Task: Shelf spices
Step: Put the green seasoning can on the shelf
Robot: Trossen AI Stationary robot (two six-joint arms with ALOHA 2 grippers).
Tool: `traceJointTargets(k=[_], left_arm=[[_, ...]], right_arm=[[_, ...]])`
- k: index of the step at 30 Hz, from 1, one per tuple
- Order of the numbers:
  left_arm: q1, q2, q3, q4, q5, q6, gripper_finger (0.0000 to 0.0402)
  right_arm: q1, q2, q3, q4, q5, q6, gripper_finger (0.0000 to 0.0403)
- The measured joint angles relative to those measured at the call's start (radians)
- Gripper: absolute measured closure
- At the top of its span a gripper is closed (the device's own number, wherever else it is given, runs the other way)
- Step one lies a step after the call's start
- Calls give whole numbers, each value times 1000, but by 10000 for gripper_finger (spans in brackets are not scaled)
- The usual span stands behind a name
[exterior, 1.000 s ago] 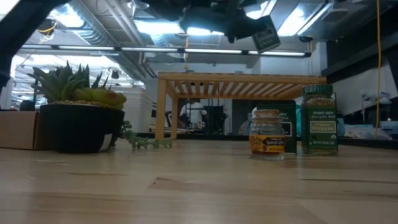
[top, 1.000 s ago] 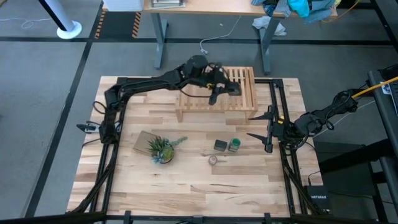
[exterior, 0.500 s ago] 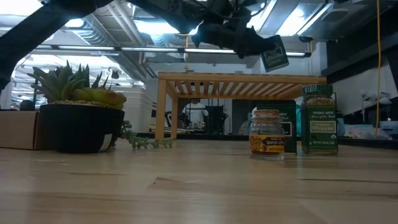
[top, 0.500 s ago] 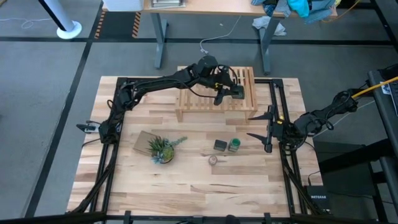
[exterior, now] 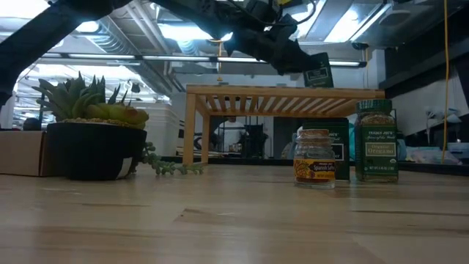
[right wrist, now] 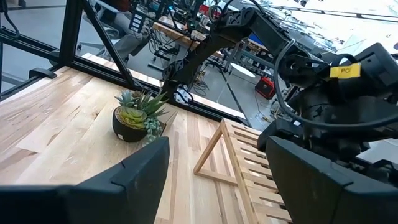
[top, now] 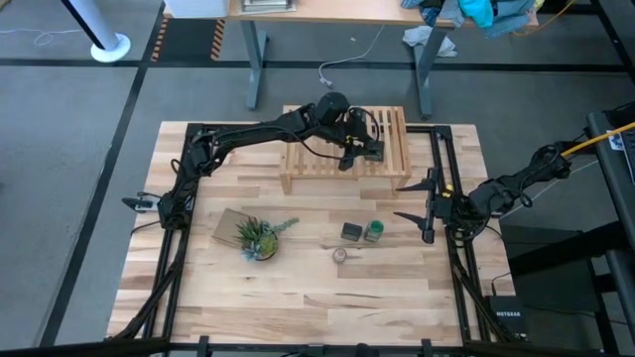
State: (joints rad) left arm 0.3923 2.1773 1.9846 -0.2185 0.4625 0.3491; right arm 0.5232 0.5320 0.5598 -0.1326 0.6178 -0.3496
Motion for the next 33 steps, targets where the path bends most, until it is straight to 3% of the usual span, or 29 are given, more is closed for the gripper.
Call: traceJointTargets(k=[10, 16, 23, 33], left_arm=[[-6, 0, 0, 34, -13, -7, 256], [-29, 0, 0, 110, -117, -41, 243], [-53, 0, 0, 111, -136, -17, 229], [-44, 0, 0, 154, -174, -9, 233]], right_arm=[[0, 0, 0, -1, 0, 0, 130], [0, 0, 0, -1, 0, 0, 130], [0, 0, 0, -1, 0, 0, 130], [0, 0, 0, -2, 0, 5, 130]])
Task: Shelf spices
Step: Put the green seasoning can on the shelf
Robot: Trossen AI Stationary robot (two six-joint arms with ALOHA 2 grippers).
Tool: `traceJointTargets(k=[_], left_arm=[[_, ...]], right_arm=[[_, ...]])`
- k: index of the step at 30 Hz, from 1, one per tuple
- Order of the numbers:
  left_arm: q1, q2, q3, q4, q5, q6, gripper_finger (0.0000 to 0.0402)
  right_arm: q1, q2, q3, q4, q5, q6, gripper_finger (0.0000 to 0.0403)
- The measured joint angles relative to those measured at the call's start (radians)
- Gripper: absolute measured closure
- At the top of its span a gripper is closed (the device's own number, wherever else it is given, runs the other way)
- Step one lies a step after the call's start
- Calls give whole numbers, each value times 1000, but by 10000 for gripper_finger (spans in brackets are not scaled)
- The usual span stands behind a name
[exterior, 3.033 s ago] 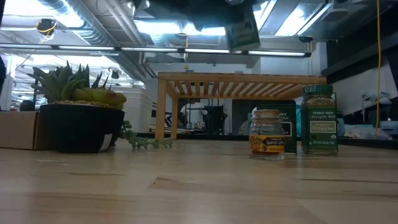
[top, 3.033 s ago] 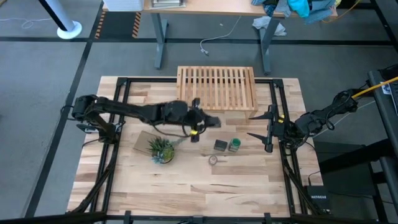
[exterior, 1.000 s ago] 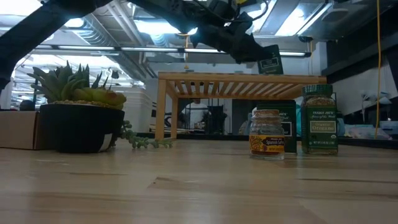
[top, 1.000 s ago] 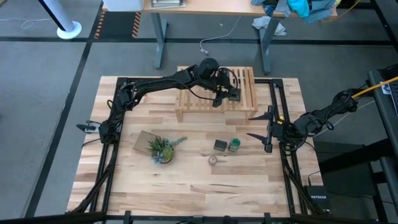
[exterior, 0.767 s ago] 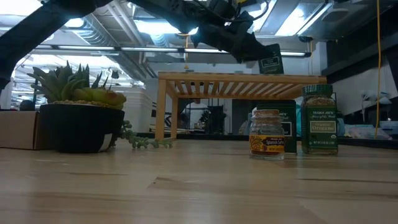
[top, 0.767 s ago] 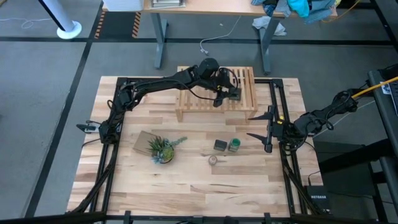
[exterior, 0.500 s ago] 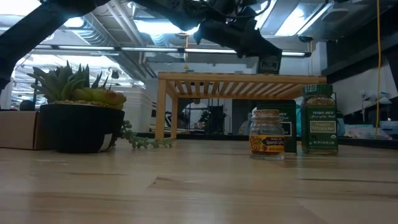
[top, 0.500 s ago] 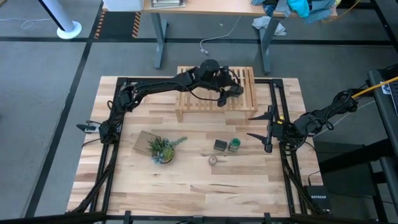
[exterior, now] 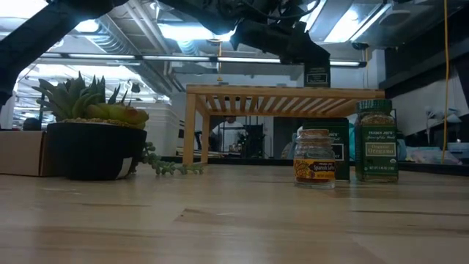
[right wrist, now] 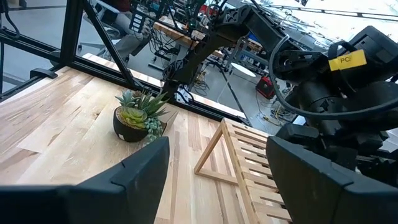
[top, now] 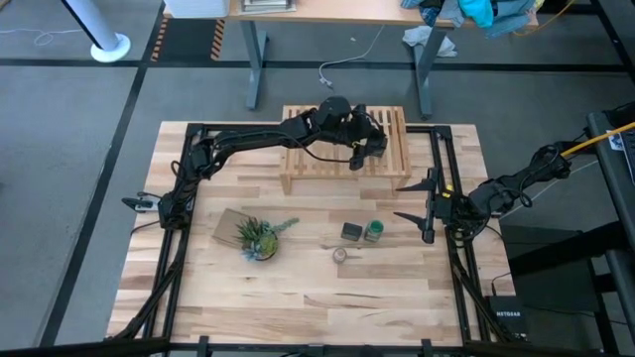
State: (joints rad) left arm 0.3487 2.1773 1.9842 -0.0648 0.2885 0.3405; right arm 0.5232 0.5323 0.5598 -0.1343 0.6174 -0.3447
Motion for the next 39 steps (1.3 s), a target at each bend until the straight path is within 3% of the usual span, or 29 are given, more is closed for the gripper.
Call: traceJointTargets(k=[9, 18, 21, 24, 30, 36, 39], left_arm=[[15, 0, 0, 9, -4, 0, 236], [13, -10, -1, 170, -4, 6, 236], [14, -39, -1, 140, -4, 0, 236], [10, -92, -1, 17, -5, 16, 236], [-34, -210, 0, -379, -39, 90, 236], [-140, -277, 0, -793, -216, 113, 236], [-202, -281, 0, -961, -276, 82, 236]], right_arm=[[0, 0, 0, -7, 0, 1, 130], [0, 0, 0, -50, 0, 16, 130], [0, 0, 0, -59, 0, 29, 130], [0, 0, 0, -60, 0, 31, 130], [0, 0, 0, -85, 0, 31, 130], [0, -28, 1, -109, 1, 26, 130], [1, -85, 43, -208, 0, 46, 130]])
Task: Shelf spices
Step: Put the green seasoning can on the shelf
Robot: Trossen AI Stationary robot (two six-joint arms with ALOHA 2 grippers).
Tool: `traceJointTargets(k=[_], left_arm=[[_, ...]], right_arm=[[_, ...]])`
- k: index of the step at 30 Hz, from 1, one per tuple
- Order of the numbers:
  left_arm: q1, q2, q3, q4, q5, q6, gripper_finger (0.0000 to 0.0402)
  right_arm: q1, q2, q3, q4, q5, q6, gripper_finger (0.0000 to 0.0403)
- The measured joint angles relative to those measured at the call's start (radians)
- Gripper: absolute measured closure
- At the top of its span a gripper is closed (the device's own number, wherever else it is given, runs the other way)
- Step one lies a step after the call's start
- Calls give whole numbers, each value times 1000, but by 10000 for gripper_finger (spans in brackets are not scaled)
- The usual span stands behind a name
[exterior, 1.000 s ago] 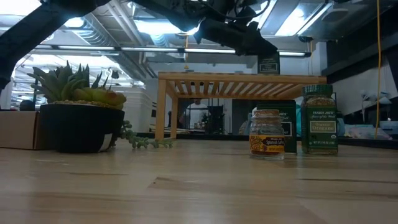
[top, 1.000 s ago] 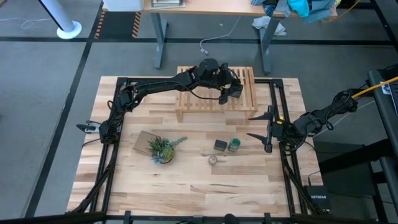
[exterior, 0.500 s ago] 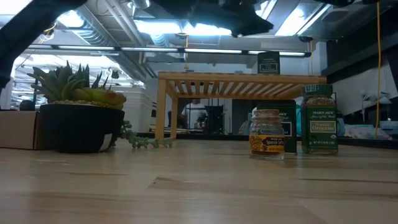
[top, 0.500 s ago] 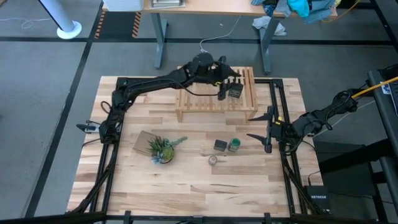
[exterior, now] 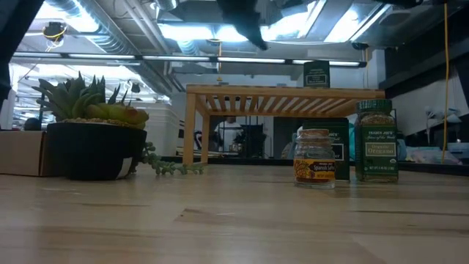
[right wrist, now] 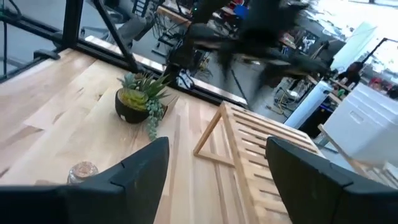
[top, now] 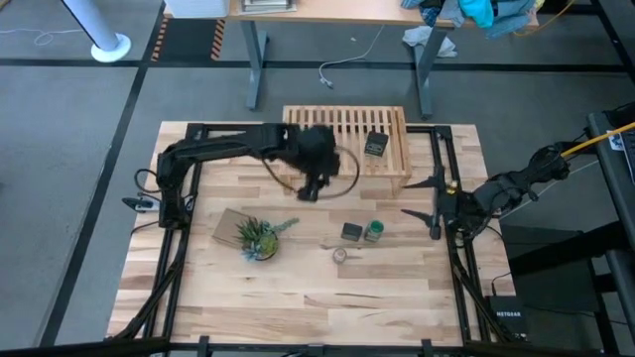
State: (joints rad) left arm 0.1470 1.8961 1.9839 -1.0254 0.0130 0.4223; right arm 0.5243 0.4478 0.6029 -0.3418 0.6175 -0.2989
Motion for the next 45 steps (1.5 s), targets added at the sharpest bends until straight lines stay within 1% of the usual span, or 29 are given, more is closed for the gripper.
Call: traceJointTargets(k=[3, 5, 10, 11, 16, 18, 22, 26, 31, 36, 40, 45], left_arm=[[-54, 5, 0, -133, -10, -73, 236], [-87, 7, -3, -185, -10, -131, 236], [-161, 8, -110, -181, -18, -255, 236], [-172, 8, -142, -164, -28, -269, 236], [-221, 9, -327, 40, -58, -284, 236], [-229, 9, -397, 153, -66, -278, 236], [-221, 9, -526, 373, -88, -279, 236], [-200, 9, -614, 567, -91, -295, 236], [-179, 9, -678, 734, -85, -310, 236], [-177, 9, -732, 887, -15, -314, 236], [-181, 9, -739, 913, -9, -315, 236], [-183, 12, -739, 985, 36, -314, 236]], right_arm=[[0, -63, 49, -120, -2, 91, 130], [-1, -100, 65, -184, -26, 159, 130], [-1, -152, 63, -349, -153, 296, 130], [-1, -152, 55, -337, -166, 295, 130], [-1, -150, 54, -321, -193, 286, 130], [-1, -149, 54, -324, -192, 285, 130], [-1, -150, 54, -323, -202, 283, 130], [-1, -149, 54, -323, -203, 283, 130], [-1, -149, 54, -323, -203, 283, 130], [-1, -149, 54, -323, -203, 283, 130], [-1, -149, 54, -323, -203, 283, 130], [-1, -149, 54, -322, -203, 283, 130]])
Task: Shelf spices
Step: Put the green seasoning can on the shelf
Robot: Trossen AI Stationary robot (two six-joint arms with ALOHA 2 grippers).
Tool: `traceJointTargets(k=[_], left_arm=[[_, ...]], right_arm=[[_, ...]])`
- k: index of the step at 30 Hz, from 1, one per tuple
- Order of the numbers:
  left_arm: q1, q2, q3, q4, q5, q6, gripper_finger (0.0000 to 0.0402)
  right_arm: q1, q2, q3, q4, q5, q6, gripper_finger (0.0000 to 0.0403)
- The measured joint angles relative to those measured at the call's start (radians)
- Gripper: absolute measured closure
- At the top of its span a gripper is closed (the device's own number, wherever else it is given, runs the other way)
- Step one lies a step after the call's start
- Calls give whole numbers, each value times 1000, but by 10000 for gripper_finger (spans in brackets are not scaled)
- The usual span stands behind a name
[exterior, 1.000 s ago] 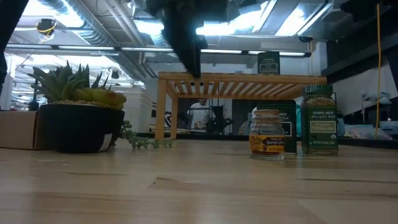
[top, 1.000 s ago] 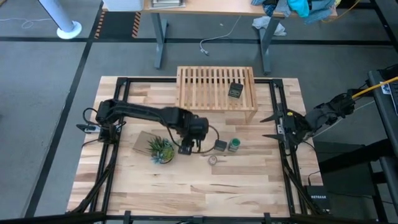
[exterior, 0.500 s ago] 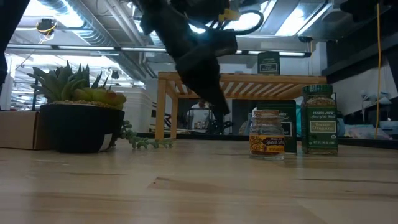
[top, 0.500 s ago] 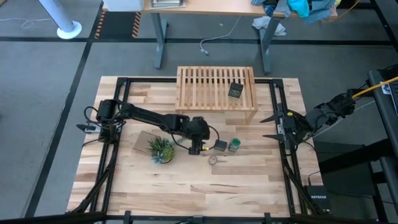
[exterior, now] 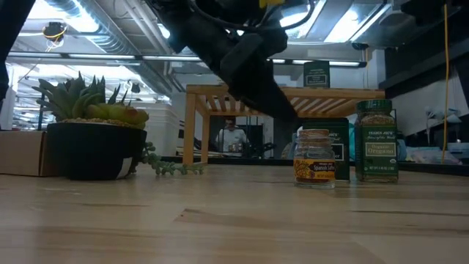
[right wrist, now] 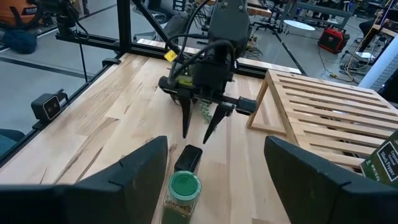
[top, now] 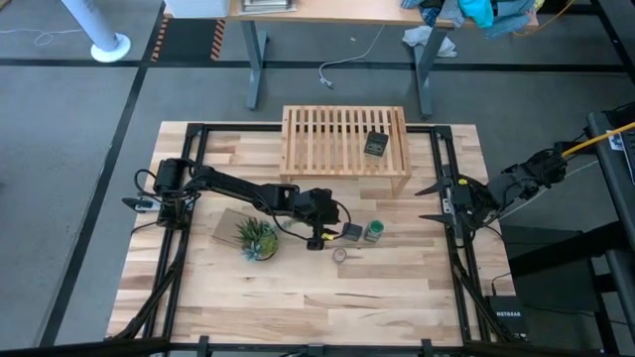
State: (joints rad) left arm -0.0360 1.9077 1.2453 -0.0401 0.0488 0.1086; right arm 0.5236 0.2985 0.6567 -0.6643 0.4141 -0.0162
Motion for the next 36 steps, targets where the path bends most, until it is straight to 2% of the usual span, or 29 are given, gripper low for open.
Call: traceJointTargets(k=[16, 20, 36], left_arm=[[10, 96, 1, 171, 23, 3, 236], [12, 109, 1, 203, 61, 3, 236], [41, 113, 1, 199, 34, 48, 236]], right_arm=[[0, 0, 0, 1, 0, 0, 130], [0, 0, 0, 1, 0, 0, 130], [0, 0, 0, 1, 0, 0, 130]])
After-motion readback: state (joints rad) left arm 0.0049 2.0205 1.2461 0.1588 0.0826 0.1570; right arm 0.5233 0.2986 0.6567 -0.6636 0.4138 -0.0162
